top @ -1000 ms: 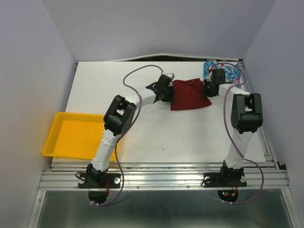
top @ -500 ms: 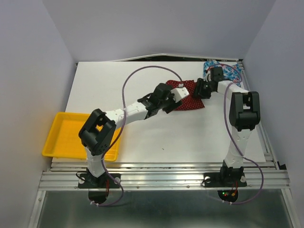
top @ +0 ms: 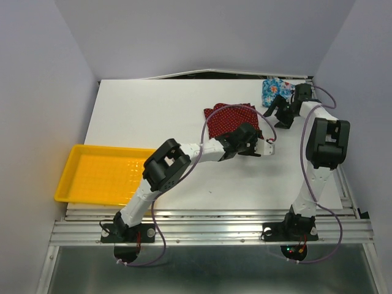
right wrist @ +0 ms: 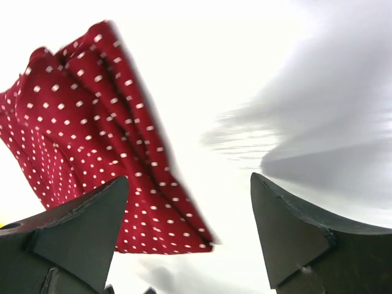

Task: Fold and stack the skirts
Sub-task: Neatly place the folded skirt to the corner

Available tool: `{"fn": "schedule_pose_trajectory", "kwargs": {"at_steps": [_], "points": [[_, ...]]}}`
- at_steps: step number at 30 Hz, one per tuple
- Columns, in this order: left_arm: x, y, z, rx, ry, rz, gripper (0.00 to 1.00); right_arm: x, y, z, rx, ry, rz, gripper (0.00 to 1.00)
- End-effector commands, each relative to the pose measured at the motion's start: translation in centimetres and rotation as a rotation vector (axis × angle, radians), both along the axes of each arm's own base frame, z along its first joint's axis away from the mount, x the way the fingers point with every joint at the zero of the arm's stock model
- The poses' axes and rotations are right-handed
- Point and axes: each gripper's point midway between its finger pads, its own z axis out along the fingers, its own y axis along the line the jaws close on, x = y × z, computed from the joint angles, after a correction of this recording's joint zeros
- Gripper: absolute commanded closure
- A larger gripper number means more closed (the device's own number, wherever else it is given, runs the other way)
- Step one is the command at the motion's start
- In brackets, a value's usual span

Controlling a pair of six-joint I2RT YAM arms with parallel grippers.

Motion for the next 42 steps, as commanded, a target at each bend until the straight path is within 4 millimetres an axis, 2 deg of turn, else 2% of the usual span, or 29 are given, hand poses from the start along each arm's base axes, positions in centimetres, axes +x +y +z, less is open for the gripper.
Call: {"fn": "schedule_pose_trajectory", "kwargs": {"at_steps": [1, 2, 5, 7, 8, 9, 10, 14, 16, 18, 19, 20, 21, 23, 24, 26, 27, 28, 30, 32, 35, 39, 41, 42], "points": [[2.2, -2.3, 3.3, -0.041, -0.084, -0.031, 0.33, -1.5, 0.1, 2.3, 0.063, -0.006, -0.008, 0.14], [2.4, -2.5, 1.9, -0.021, -0.071, -0.024, 0.33, -2.1, 0.3, 1.8, 0.068, 0.013, -0.003, 0.14], [3.4, -3.3, 1.9, -0.033, -0.083, -0.003, 0.35, -3.0, 0.1, 1.6, 0.076, 0.024, -0.003, 0.13], [4.5, -3.5, 0.8, -0.016, -0.079, 0.025, 0.39, -3.4, 0.3, 1.4, 0.080, 0.030, 0.005, 0.09], [4.6, -3.5, -0.6, 0.002, -0.058, 0.030, 0.41, -3.5, -0.1, 1.4, 0.081, 0.031, -0.002, 0.06], [5.0, -3.8, 0.0, -0.004, -0.051, 0.035, 0.42, -3.7, -0.1, 1.2, 0.080, 0.036, 0.000, 0.03], [5.1, -3.8, -0.3, 0.001, -0.041, 0.035, 0.43, -3.8, -0.1, 1.2, 0.082, 0.037, 0.001, 0.00], [5.7, -3.8, -0.5, 0.004, -0.029, 0.036, 0.51, -4.5, -0.3, 0.4, 0.088, 0.060, -0.009, 0.00], [5.3, -3.6, -0.9, 0.022, -0.003, 0.026, 0.58, -4.8, -0.2, 0.0, 0.095, 0.073, -0.003, 0.00], [4.9, -3.6, -0.8, 0.022, 0.010, 0.013, 0.56, -5.2, 0.0, -0.4, 0.100, 0.082, 0.004, 0.00], [4.6, -3.4, -1.0, 0.029, 0.021, 0.006, 0.52, -5.2, 0.0, -0.6, 0.103, 0.086, 0.005, 0.00], [4.4, -3.5, -0.5, 0.019, 0.025, -0.002, 0.44, -5.3, 0.0, -0.7, 0.103, 0.089, 0.006, 0.00], [4.2, -3.2, -0.9, 0.029, 0.033, -0.003, 0.42, -5.3, 0.1, -0.8, 0.106, 0.091, 0.005, 0.00], [4.3, -3.0, -1.3, 0.046, 0.040, 0.005, 0.43, -5.2, 0.1, -0.7, 0.109, 0.089, 0.005, 0.00], [4.5, -2.9, -1.6, 0.053, 0.043, 0.009, 0.45, -5.2, 0.1, -0.6, 0.110, 0.087, 0.006, 0.00], [4.8, -3.0, -2.1, 0.056, 0.069, 0.024, 0.64, -5.2, 0.2, -0.5, 0.114, 0.083, 0.014, 0.00], [5.2, -2.9, -1.9, 0.048, 0.079, 0.035, 0.74, -5.1, 0.3, -0.5, 0.117, 0.081, 0.018, 0.00], [5.9, -2.6, -1.7, 0.033, 0.092, 0.053, 0.91, -5.4, 0.4, -0.7, 0.122, 0.088, 0.023, 0.00], [6.4, -2.9, -0.4, -0.030, 0.119, 0.079, 1.00, -5.6, 0.7, -0.9, 0.138, 0.083, 0.029, 0.00], [7.0, -2.7, 0.9, -0.079, 0.134, 0.087, 1.00, -6.5, 1.4, -1.5, 0.180, 0.102, 0.031, 0.00], [6.9, -2.9, 4.0, -0.175, 0.159, 0.067, 1.00, -6.5, 2.1, -2.2, 0.233, 0.075, 0.028, 0.00], [6.6, -3.0, 6.2, -0.253, 0.214, 0.040, 1.00, -6.6, 2.9, -2.8, 0.297, 0.062, 0.003, 0.00], [6.4, -2.9, 6.5, -0.272, 0.229, 0.032, 1.00, -6.5, 3.4, -2.8, 0.350, 0.070, -0.021, 0.00], [6.3, -2.9, 7.0, -0.283, 0.234, 0.023, 1.00, -5.8, 3.5, -2.6, 0.360, 0.040, -0.028, 0.00]]}}
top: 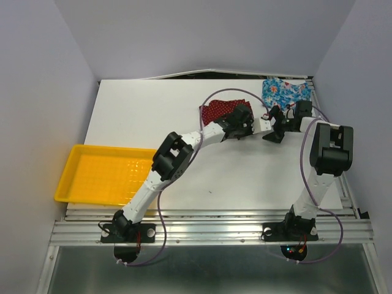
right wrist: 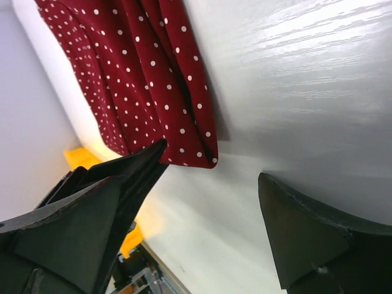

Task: Fold and stack the skirts
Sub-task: Neatly place the folded skirt to the corner

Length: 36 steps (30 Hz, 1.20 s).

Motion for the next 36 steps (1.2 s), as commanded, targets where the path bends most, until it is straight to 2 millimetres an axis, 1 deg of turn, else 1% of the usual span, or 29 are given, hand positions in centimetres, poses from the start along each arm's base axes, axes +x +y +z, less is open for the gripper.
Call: {"fn": "schedule_pose_trajectory", "kwargs": {"at_steps": [1, 2, 3, 5, 6, 7, 9, 10, 11, 12, 14, 15, 18, 20, 22, 23, 25, 26, 27, 28, 29, 30, 31, 32, 33, 34, 35, 36], "points": [[-0.5, -1.3, 9.6, -0.203, -0.022, -0.034, 1.00, 0.0, 0.3, -2.3, 0.050, 0.037, -0.066, 0.00], [-0.6, -1.2, 9.8, -0.212, -0.014, -0.034, 1.00, 0.2, 0.4, -2.2, 0.069, 0.031, -0.073, 0.00], [-0.9, -1.5, 10.4, -0.234, -0.004, -0.051, 1.00, 0.7, 0.8, -2.1, 0.080, 0.018, -0.085, 0.00], [-1.0, -1.3, 10.8, -0.254, 0.011, -0.054, 1.00, 0.9, 1.2, -2.5, 0.095, 0.023, -0.093, 0.00], [-1.2, -1.5, 11.1, -0.267, 0.020, -0.059, 1.00, 1.0, 1.8, -2.7, 0.091, 0.018, -0.081, 0.00], [-1.1, -1.4, 11.3, -0.272, 0.024, -0.056, 1.00, 1.1, 1.8, -2.9, 0.090, 0.023, -0.087, 0.00], [-1.5, -1.6, 11.9, -0.286, 0.032, -0.071, 1.00, 1.0, 2.9, -3.4, 0.084, 0.031, -0.080, 0.00], [-1.7, -1.7, 12.1, -0.290, 0.034, -0.077, 1.00, 1.5, 2.8, -3.3, 0.084, 0.009, -0.087, 0.00], [-1.7, -1.7, 12.2, -0.294, 0.036, -0.084, 1.00, 1.7, 3.2, -3.5, 0.081, -0.001, -0.092, 0.00], [-1.8, -1.8, 12.3, -0.296, 0.036, -0.087, 1.00, 1.8, 3.5, -3.6, 0.080, -0.002, -0.091, 0.00], [-1.8, -1.8, 12.4, -0.300, 0.040, -0.086, 1.00, 2.3, 3.4, -3.9, 0.082, -0.004, -0.108, 0.00], [-1.7, -1.8, 12.1, -0.296, 0.044, -0.082, 1.00, 2.7, 3.8, -4.1, 0.082, -0.002, -0.118, 0.00], [-1.6, -1.9, 11.9, -0.295, 0.047, -0.075, 1.00, 3.5, 3.9, -4.0, 0.082, -0.018, -0.140, 0.00], [-1.4, -1.9, 11.4, -0.290, 0.055, -0.060, 1.00, 3.8, 4.5, -3.7, 0.070, -0.032, -0.133, 0.02], [-1.2, -1.8, 11.1, -0.287, 0.065, -0.046, 1.00, 3.9, 4.6, -3.7, 0.047, -0.045, -0.141, 0.11], [-1.2, -1.9, 11.0, -0.288, 0.067, -0.045, 1.00, 4.1, 4.3, -3.9, 0.024, -0.050, -0.152, 0.25], [-1.3, -1.8, 11.0, -0.292, 0.077, -0.042, 1.00, 4.2, 4.0, -4.4, -0.027, -0.063, -0.159, 0.39], [-1.4, -1.9, 11.2, -0.301, 0.092, -0.034, 0.96, 4.3, 3.7, -4.5, -0.048, -0.069, -0.161, 0.52], [-1.3, -1.8, 11.9, -0.317, 0.090, -0.020, 0.89, 4.4, 3.4, -4.6, -0.070, -0.074, -0.162, 0.59], [-1.4, -1.5, 11.6, -0.316, 0.112, 0.008, 0.80, 4.6, 3.1, -4.7, -0.090, -0.083, -0.163, 0.66], [-0.8, -1.3, 12.5, -0.355, 0.115, 0.046, 0.64, 5.0, 2.8, -4.4, -0.122, -0.114, -0.153, 0.78], [-0.3, -0.7, 14.4, -0.433, 0.168, 0.151, 0.58, 5.1, 2.6, -4.4, -0.139, -0.123, -0.147, 0.85], [0.0, 0.0, 14.6, -0.463, 0.214, 0.221, 0.54, 5.2, 2.4, -4.3, -0.160, -0.132, -0.140, 0.92], [0.5, 1.0, 15.3, -0.505, 0.261, 0.293, 0.47, 5.5, 2.6, -4.1, -0.180, -0.149, -0.123, 0.96], [1.5, 3.0, 18.1, -0.624, 0.360, 0.434, 0.45, 5.8, 2.2, -3.8, -0.218, -0.172, -0.108, 0.99], [1.6, 4.7, 16.6, -0.638, 0.448, 0.520, 0.43, 6.0, 1.9, -3.6, -0.240, -0.186, -0.105, 0.99], [1.9, 6.1, 16.6, -0.672, 0.514, 0.596, 0.43, 6.3, 1.8, -3.3, -0.255, -0.204, -0.098, 0.99], [2.9, 8.9, 16.7, -0.692, 0.543, 0.725, 0.44, 6.5, 2.0, -2.8, -0.286, -0.230, -0.071, 0.99]]}}
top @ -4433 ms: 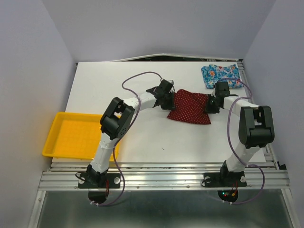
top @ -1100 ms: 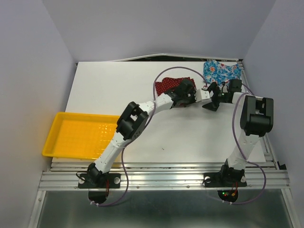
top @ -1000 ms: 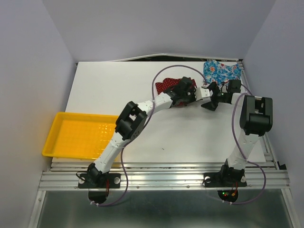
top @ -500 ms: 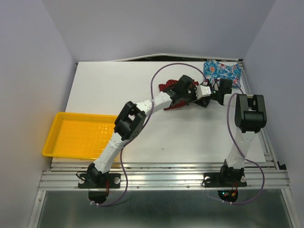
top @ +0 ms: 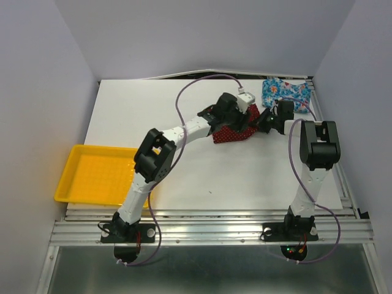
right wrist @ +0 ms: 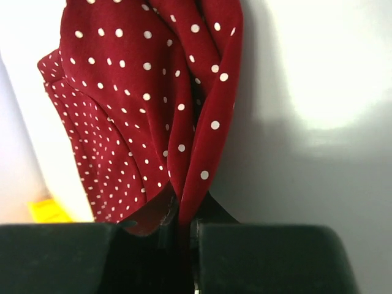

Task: Fold and stack the skirts
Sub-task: Neatly place the folded skirt to the corner

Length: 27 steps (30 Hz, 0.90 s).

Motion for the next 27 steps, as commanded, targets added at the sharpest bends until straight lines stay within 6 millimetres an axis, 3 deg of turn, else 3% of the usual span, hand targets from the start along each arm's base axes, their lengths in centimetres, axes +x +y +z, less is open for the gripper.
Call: {"fn": "schedule_pose_trajectory", "kwargs": {"at_steps": [1, 3, 4, 8, 13, 18, 27], "points": [[4.0, 8.0, 8.6, -0.267, 0.215, 0.479, 0.44, 1.1, -1.9, -0.1, -0.224, -0.060, 0.021, 0.99], [3.6, 10.4, 6.3, -0.256, 0.329, 0.590, 0.46, 1.3, -1.8, 0.2, -0.271, -0.084, 0.044, 0.99], [3.0, 12.5, 4.0, -0.224, 0.393, 0.653, 0.49, 1.4, -1.5, 0.6, -0.285, -0.097, 0.054, 0.99], [1.2, 14.1, -0.4, -0.195, 0.527, 0.728, 0.52, 1.6, -1.3, 1.1, -0.357, -0.135, 0.093, 0.99], [0.2, 13.8, -2.9, -0.203, 0.606, 0.756, 0.49, 1.8, -1.7, 1.3, -0.405, -0.140, 0.089, 0.99], [-2.7, 12.1, -5.9, -0.186, 0.707, 0.732, 0.38, 2.2, -1.9, 1.7, -0.421, -0.148, 0.087, 0.99], [-3.3, 10.6, -7.7, -0.209, 0.740, 0.731, 0.37, 2.6, -2.0, 1.9, -0.434, -0.160, 0.097, 0.99]]}}
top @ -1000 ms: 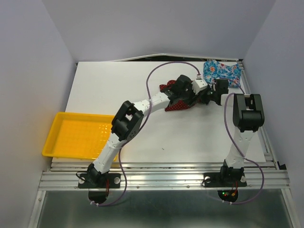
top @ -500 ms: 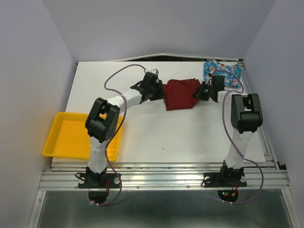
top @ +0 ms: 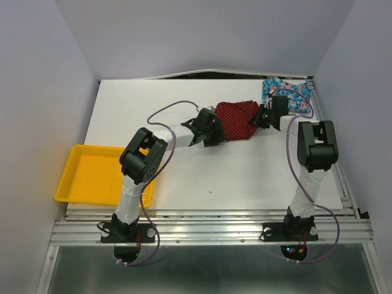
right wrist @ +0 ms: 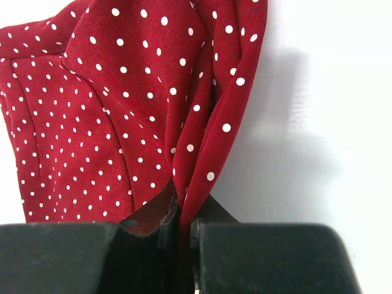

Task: Fold and stack the skirts
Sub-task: Neatly place the folded skirt to the corner

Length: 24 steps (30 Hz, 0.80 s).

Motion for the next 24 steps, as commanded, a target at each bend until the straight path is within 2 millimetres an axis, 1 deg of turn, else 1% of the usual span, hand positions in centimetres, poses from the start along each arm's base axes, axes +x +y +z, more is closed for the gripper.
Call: {"fn": "schedule_pose_trajectory", "kwargs": {"at_steps": [1, 4, 5, 6, 9, 10, 15, 17, 18, 19, 21, 22, 23, 24], "points": [[0.4, -0.3, -0.4, -0.025, 0.000, 0.031, 0.36, 1.3, -1.1, 1.7, -0.070, -0.049, -0.014, 0.99], [0.8, 0.0, -0.6, -0.012, -0.009, 0.051, 0.36, 1.5, -1.2, 1.7, -0.077, -0.052, -0.014, 0.99], [1.3, 0.1, -0.6, -0.003, -0.018, 0.061, 0.37, 1.6, -1.2, 1.7, -0.081, -0.054, -0.015, 0.99], [1.5, 0.6, -1.4, 0.031, -0.010, 0.079, 0.37, 1.7, -1.4, 1.7, -0.088, -0.057, -0.017, 0.99], [2.3, 1.5, -2.1, 0.058, 0.006, 0.112, 0.37, 2.0, -1.6, 1.8, -0.103, -0.062, -0.024, 0.99], [2.1, 1.7, -2.3, 0.071, 0.012, 0.110, 0.37, 1.6, -1.7, 1.5, -0.107, -0.040, -0.023, 0.99], [3.0, 1.7, -2.4, 0.087, -0.005, 0.127, 0.36, 1.8, -1.7, 1.5, -0.115, -0.039, -0.012, 0.99], [3.5, 1.9, -2.7, 0.091, -0.003, 0.142, 0.36, 1.9, -1.8, 1.4, -0.121, -0.037, -0.013, 0.99], [3.7, 1.9, -2.9, 0.093, -0.003, 0.140, 0.35, 1.9, -1.3, 1.4, -0.122, -0.036, -0.001, 0.99], [3.7, 1.8, -3.4, 0.098, 0.000, 0.138, 0.34, 2.0, -1.3, 1.4, -0.124, -0.037, 0.001, 0.99], [4.2, 1.6, -3.3, 0.099, -0.011, 0.132, 0.34, 2.0, -1.3, 1.4, -0.126, -0.035, 0.003, 0.99], [4.2, 1.5, -3.8, 0.100, -0.004, 0.123, 0.34, 2.0, -1.4, 1.3, -0.132, -0.035, 0.006, 0.99], [4.6, 1.3, -3.6, 0.095, -0.010, 0.121, 0.36, 2.1, -1.4, 1.3, -0.134, -0.036, 0.006, 0.99], [4.5, 1.2, -4.0, 0.093, -0.001, 0.114, 0.44, 2.1, -1.0, 1.4, -0.142, -0.042, 0.012, 0.99]]}}
